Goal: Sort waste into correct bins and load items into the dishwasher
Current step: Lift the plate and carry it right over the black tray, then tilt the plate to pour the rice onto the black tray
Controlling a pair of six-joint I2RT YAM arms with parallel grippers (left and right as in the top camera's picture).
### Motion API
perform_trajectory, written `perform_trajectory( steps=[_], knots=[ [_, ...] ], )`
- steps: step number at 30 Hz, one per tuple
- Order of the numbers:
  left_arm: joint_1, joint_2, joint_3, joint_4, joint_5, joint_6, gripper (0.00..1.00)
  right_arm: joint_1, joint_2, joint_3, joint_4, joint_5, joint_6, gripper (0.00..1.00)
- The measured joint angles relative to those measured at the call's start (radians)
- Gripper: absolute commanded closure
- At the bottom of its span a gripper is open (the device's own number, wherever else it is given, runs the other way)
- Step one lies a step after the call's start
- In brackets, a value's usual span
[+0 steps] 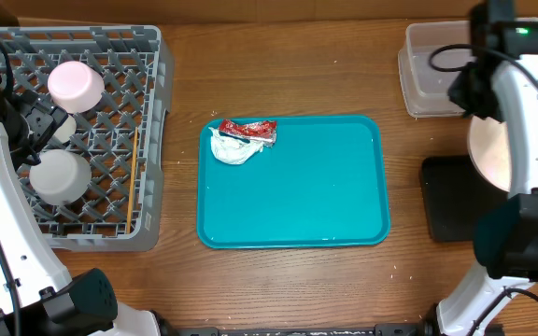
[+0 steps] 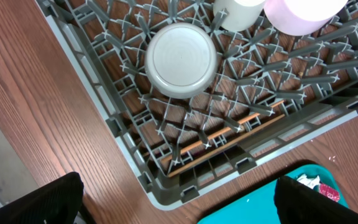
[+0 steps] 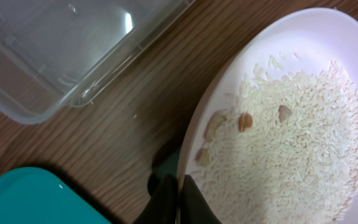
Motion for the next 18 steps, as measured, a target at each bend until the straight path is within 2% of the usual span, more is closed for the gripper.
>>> perform_trajectory(
  steps=[6,11,18],
  knots=[
    [0.000,0.000,0.000,0.000,0.000,0.000,0.00,-0.127,0.000,0.000,0.024,-0.223,-0.042,0.96],
    [0.000,0.000,0.000,0.000,0.000,0.000,0.00,-0.179,0.000,0.000,0.026,-0.361,-0.051,0.96],
    [0.000,0.000,0.000,0.000,0.000,0.000,0.00,-0.223,0.000,-0.005,0.013,-0.468,-0.034,0.94]
  ],
)
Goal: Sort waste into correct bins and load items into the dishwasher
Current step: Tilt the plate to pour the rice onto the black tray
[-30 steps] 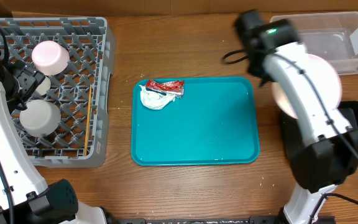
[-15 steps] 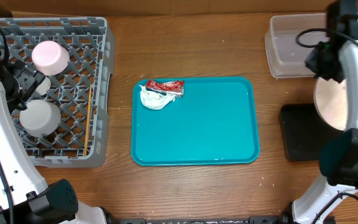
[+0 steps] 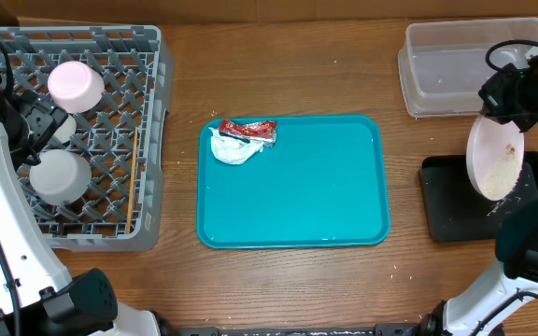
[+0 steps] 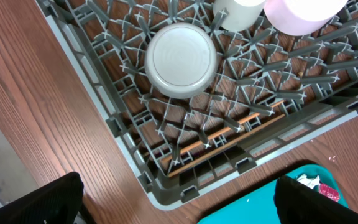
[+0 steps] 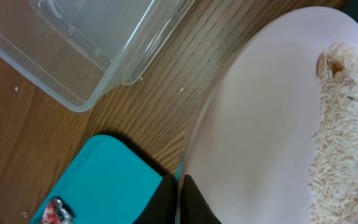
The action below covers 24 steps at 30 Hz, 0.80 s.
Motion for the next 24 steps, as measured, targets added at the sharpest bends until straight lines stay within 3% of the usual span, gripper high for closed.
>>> perform_trajectory(
  steps=[24],
  knots=[
    [0.000,0.000,0.000,0.000,0.000,0.000,0.00,-0.256,0.000,-0.071,-0.029,-0.394,-0.150,0.96]
  ],
)
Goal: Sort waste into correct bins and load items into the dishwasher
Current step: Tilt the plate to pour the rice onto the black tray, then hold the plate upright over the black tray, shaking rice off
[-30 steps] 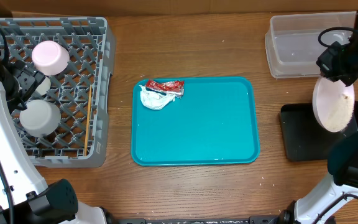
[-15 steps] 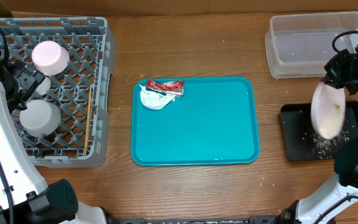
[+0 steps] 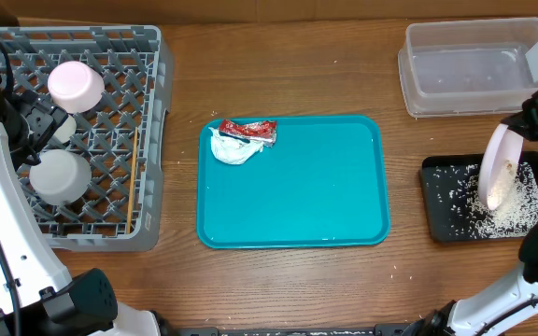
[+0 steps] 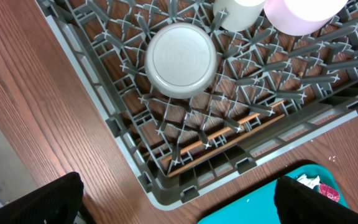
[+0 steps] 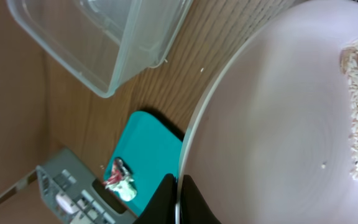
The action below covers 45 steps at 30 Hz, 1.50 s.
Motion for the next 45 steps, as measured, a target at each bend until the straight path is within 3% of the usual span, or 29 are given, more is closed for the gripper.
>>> perform_trajectory(
  steps=[18,45],
  knots=[
    [0.000,0.000,0.000,0.000,0.000,0.000,0.00,-0.128,0.000,0.000,-0.051,-0.237,-0.158,0.96],
    [0.000,0.000,0.000,0.000,0.000,0.000,0.00,-0.165,0.000,0.000,-0.063,-0.227,-0.247,0.96]
  ],
)
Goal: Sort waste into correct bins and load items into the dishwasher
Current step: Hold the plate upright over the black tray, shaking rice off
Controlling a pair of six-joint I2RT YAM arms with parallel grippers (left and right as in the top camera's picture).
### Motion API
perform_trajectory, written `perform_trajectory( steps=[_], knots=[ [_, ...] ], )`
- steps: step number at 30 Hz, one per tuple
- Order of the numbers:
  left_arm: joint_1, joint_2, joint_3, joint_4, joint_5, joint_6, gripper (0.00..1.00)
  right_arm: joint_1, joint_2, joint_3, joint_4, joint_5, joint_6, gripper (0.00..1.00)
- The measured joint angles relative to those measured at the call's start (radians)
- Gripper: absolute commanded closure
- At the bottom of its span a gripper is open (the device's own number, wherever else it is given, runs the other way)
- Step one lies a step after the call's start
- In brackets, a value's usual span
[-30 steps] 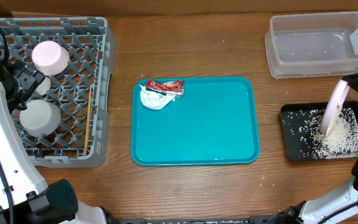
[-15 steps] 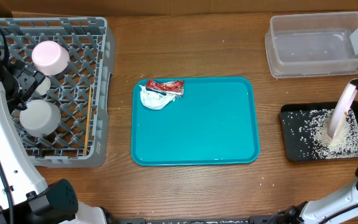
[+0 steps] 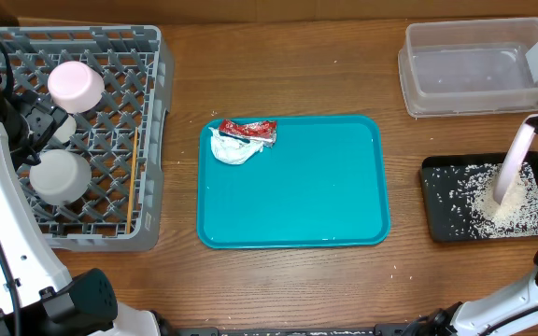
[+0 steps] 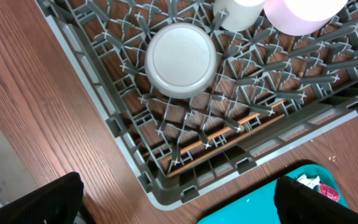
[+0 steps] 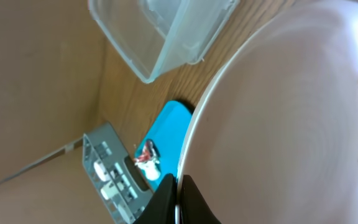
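Observation:
My right gripper (image 5: 177,186) is shut on the rim of a pale pink plate (image 3: 513,165), held nearly on edge over the black bin (image 3: 437,220) at the right; rice lies scattered in that bin. The plate (image 5: 278,124) fills the right wrist view with a little rice at its right edge. On the teal tray (image 3: 297,196) lie a crumpled white napkin (image 3: 233,147) and a red wrapper (image 3: 250,130). The grey dish rack (image 3: 148,140) holds a pink cup (image 3: 75,84), a white bowl (image 3: 59,175) and a wooden chopstick (image 3: 133,173). My left gripper (image 4: 176,199) hangs open over the rack's corner.
A clear plastic bin (image 3: 474,67) stands at the back right, beyond the black bin. The rack (image 4: 185,180) takes up the table's left side, its near corner close to the tray (image 4: 291,199). Bare wood lies between tray and bins.
The right gripper has tipped the plate steeper, close to vertical, and more rice now lies in the black bin. The left arm, rack and tray have not changed.
First my right gripper held the rice-covered plate near level beside the clear bin. Then the plate was tilted over the black bin with rice slid to its low edge. Rice then showed in the bin, and now most of it lies there.

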Motion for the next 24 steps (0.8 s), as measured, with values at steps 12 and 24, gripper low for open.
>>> perform_trajectory(
  steps=[12,24],
  knots=[
    [0.000,0.000,0.000,0.000,0.000,0.000,0.00,0.000,0.000,0.000,0.008,0.013,-0.006,0.96],
    [0.000,0.000,0.000,0.000,0.000,0.000,0.00,0.000,0.000,0.000,0.013,-0.011,-0.023,0.96]
  ],
)
